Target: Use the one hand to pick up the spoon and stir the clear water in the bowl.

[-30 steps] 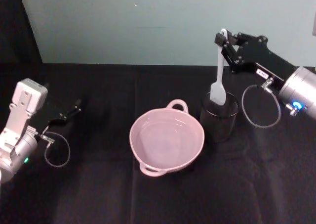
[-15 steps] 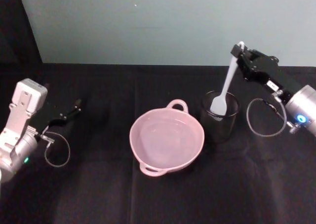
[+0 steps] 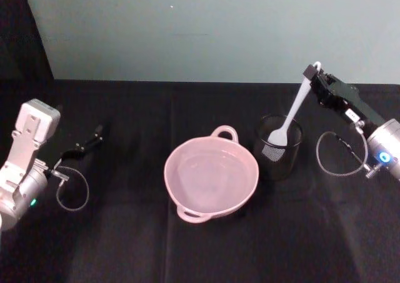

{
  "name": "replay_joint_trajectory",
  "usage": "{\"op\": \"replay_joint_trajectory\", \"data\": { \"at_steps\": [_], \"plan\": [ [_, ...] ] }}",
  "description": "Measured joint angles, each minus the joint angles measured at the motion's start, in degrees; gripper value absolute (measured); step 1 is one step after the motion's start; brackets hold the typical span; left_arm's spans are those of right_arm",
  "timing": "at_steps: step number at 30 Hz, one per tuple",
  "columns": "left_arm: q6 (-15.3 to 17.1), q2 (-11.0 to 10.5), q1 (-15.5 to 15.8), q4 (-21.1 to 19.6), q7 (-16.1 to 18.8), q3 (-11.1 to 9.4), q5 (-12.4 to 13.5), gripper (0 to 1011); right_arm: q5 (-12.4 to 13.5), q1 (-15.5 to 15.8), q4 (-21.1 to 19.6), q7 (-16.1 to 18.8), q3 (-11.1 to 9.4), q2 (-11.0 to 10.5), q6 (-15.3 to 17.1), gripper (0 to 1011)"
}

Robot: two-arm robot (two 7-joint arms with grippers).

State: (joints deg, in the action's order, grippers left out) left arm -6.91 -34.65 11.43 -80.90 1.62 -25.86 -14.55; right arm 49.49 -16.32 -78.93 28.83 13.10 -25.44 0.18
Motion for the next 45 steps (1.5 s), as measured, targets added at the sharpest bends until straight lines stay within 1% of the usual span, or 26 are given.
{"op": "replay_joint_trajectory", "data": {
  "at_steps": [16, 30, 31, 32, 33, 34, 35, 36, 38, 39, 40, 41, 42, 43, 44, 45],
  "plan": [
    [0.0, 0.0, 0.0, 0.0, 0.0, 0.0, 0.0, 1011, 3.0, -1.4, 3.1, 0.1, 2.1, -0.2, 1.7, 106],
    [0.0, 0.0, 0.0, 0.0, 0.0, 0.0, 0.0, 1011, 5.9, -2.1, 6.2, 0.4, 2.4, 0.2, 2.1, 109],
    [0.0, 0.0, 0.0, 0.0, 0.0, 0.0, 0.0, 1011, 6.0, -2.1, 6.2, 0.4, 2.4, 0.2, 2.1, 126],
    [0.0, 0.0, 0.0, 0.0, 0.0, 0.0, 0.0, 1011, 6.2, -2.1, 6.3, 0.4, 2.4, 0.1, 2.0, 169],
    [0.0, 0.0, 0.0, 0.0, 0.0, 0.0, 0.0, 1011, 6.2, -2.1, 6.3, 0.4, 2.4, 0.1, 2.0, 169],
    [0.0, 0.0, 0.0, 0.0, 0.0, 0.0, 0.0, 1011, 6.4, -2.0, 6.3, 0.3, 2.4, 0.1, 2.0, 209],
    [0.0, 0.0, 0.0, 0.0, 0.0, 0.0, 0.0, 1011, 6.5, -1.9, 6.3, 0.2, 2.4, 0.0, 2.0, 223],
    [0.0, 0.0, 0.0, 0.0, 0.0, 0.0, 0.0, 1011, 6.5, -1.8, 6.2, 0.1, 2.4, -0.1, 2.0, 288],
    [0.0, 0.0, 0.0, 0.0, 0.0, 0.0, 0.0, 1011, 6.9, -1.3, 5.5, -0.3, 2.1, -0.8, 2.1, 329],
    [0.0, 0.0, 0.0, 0.0, 0.0, 0.0, 0.0, 1011, 6.9, -1.3, 5.5, -0.3, 2.1, -0.8, 2.1, 352],
    [0.0, 0.0, 0.0, 0.0, 0.0, 0.0, 0.0, 1011, 6.9, -0.9, 5.0, -0.5, 2.0, -1.2, 2.2, 409],
    [0.0, 0.0, 0.0, 0.0, 0.0, 0.0, 0.0, 1011, 7.0, -0.8, 4.7, -0.7, 1.9, -1.4, 2.3, 421],
    [0.0, 0.0, 0.0, 0.0, 0.0, 0.0, 0.0, 1011, 7.1, -0.4, 4.1, -0.9, 1.9, -1.9, 2.6, 471],
    [0.0, 0.0, 0.0, 0.0, 0.0, 0.0, 0.0, 1011, 7.2, -0.1, 3.6, -1.1, 1.8, -2.2, 2.8, 471],
    [0.0, 0.0, 0.0, 0.0, 0.0, 0.0, 0.0, 1011, 7.2, 0.1, 3.4, -1.3, 1.8, -2.5, 3.0, 536],
    [0.0, 0.0, 0.0, 0.0, 0.0, 0.0, 0.0, 1011, 7.3, 0.3, 3.0, -1.4, 1.8, -2.8, 3.2, 567]
  ]
}}
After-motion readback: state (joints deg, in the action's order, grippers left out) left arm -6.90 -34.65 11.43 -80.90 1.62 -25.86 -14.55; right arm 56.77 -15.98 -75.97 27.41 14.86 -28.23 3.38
